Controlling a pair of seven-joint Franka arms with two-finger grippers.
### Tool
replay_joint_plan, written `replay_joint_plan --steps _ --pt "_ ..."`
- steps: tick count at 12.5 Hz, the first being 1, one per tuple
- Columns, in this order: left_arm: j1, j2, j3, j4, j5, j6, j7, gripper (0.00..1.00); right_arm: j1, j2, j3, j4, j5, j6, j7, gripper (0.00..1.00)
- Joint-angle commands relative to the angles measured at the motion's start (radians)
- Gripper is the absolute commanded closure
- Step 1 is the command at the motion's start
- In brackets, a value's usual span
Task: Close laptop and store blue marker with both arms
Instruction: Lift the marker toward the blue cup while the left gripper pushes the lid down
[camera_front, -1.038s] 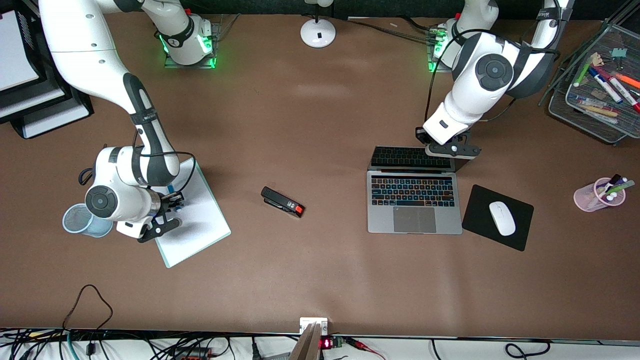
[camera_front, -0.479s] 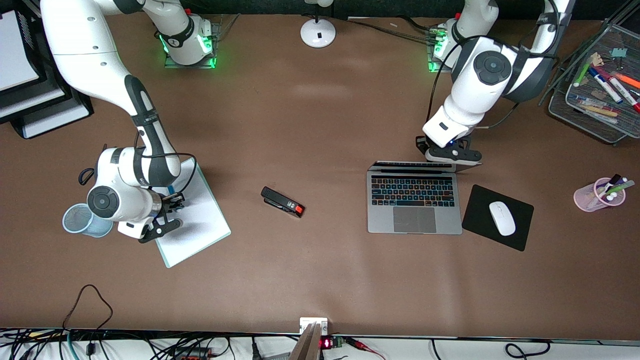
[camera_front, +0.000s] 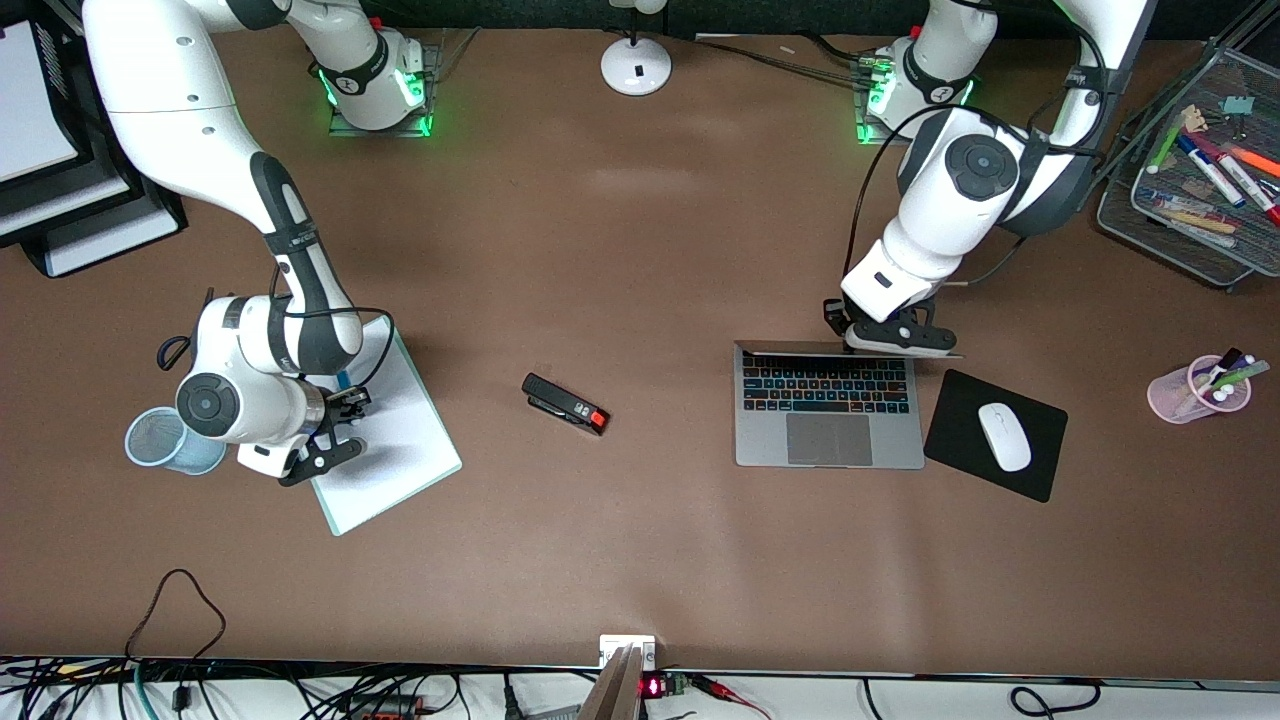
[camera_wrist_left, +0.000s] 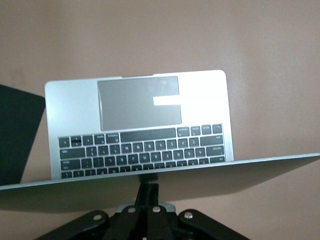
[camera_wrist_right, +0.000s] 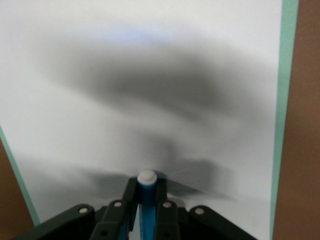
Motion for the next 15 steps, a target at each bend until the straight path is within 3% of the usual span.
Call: replay_joint_plan --steps 1,4,9,13,15 --pt "0.007 0.054 0.011 0.044 0.051 0.035 -0.016 1.00 -0.003 -0.007 0.003 -0.003 0.020 0.001 -0.015 0.92" --pt "0.017 0.082 0.011 0.044 0.053 0.090 -0.015 1.00 -0.002 -0.030 0.003 0.023 0.018 0.000 -0.021 0.95" --pt "0.018 0.150 0.031 0.047 0.093 0.200 -0.015 1.00 -0.008 -0.157 0.001 0.062 0.017 -0.055 -0.093 0.96" --pt "0.018 0.206 0.054 0.115 0.119 0.201 -0.015 1.00 -0.009 -0.324 0.000 0.062 0.020 -0.117 -0.298 1.00" --pt "0.018 0.235 0.054 0.144 0.119 0.201 -0.015 1.00 -0.026 -0.376 -0.008 0.069 0.073 -0.146 -0.416 1.00"
